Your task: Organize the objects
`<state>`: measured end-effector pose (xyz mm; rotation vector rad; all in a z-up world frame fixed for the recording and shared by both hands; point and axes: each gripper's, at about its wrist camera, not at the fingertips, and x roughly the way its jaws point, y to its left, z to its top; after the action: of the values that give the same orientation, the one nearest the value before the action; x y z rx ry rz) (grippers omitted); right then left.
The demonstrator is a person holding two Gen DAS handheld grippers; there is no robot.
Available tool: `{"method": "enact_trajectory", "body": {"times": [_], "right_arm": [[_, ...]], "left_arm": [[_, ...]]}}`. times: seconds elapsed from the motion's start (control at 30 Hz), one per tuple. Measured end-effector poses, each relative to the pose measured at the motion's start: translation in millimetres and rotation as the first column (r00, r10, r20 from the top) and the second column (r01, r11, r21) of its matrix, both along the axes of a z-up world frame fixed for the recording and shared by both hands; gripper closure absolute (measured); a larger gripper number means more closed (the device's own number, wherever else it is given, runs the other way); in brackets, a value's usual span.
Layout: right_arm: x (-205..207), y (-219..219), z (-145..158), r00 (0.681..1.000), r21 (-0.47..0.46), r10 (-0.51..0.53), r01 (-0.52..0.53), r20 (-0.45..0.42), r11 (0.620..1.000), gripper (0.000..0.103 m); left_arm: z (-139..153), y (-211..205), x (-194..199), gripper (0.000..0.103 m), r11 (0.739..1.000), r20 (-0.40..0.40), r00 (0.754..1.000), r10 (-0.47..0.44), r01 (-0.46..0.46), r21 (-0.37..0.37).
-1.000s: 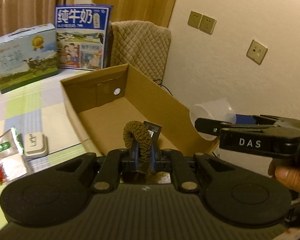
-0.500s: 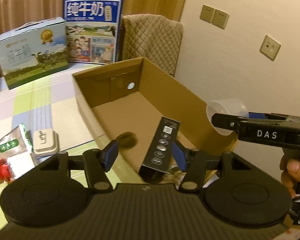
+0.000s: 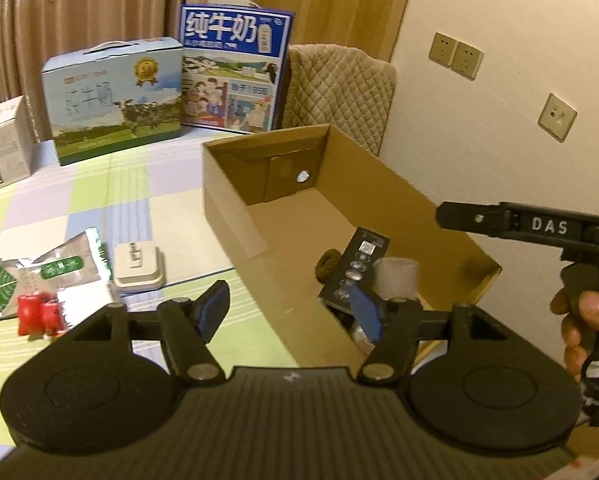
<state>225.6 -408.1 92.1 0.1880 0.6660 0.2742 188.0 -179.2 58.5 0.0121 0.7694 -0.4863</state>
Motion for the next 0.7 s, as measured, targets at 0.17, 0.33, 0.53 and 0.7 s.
{"method": "enact_trajectory", "body": {"times": [0.17,0.33,0.53,0.7], "right_arm": [[-11,1,3,1.0,-0.001,-0.009,0.009,-0.011,1.0,0.018],[-31,10,13,1.0,0.005,0.002,-0.002,0.003,1.0,0.018],[-57,31,27,0.999,0.01,0.035,-0.036,0.026,0.999,0.018],[-79,55,34,0.996,0.005,0.076,-0.076,0.044,0.997,0.018]], "left_arm": [[1,22,-13,0.037,0.999,0.002,0.999,0.038,-0.038,-0.004],[4,48,-27,0.035,0.996,0.001,0.996,0.088,-0.088,-0.001],[14,81,-50,0.026,0.99,0.029,0.99,0.141,-0.141,0.02],[19,113,-70,0.021,0.98,0.046,0.98,0.193,-0.195,0.036]]}}
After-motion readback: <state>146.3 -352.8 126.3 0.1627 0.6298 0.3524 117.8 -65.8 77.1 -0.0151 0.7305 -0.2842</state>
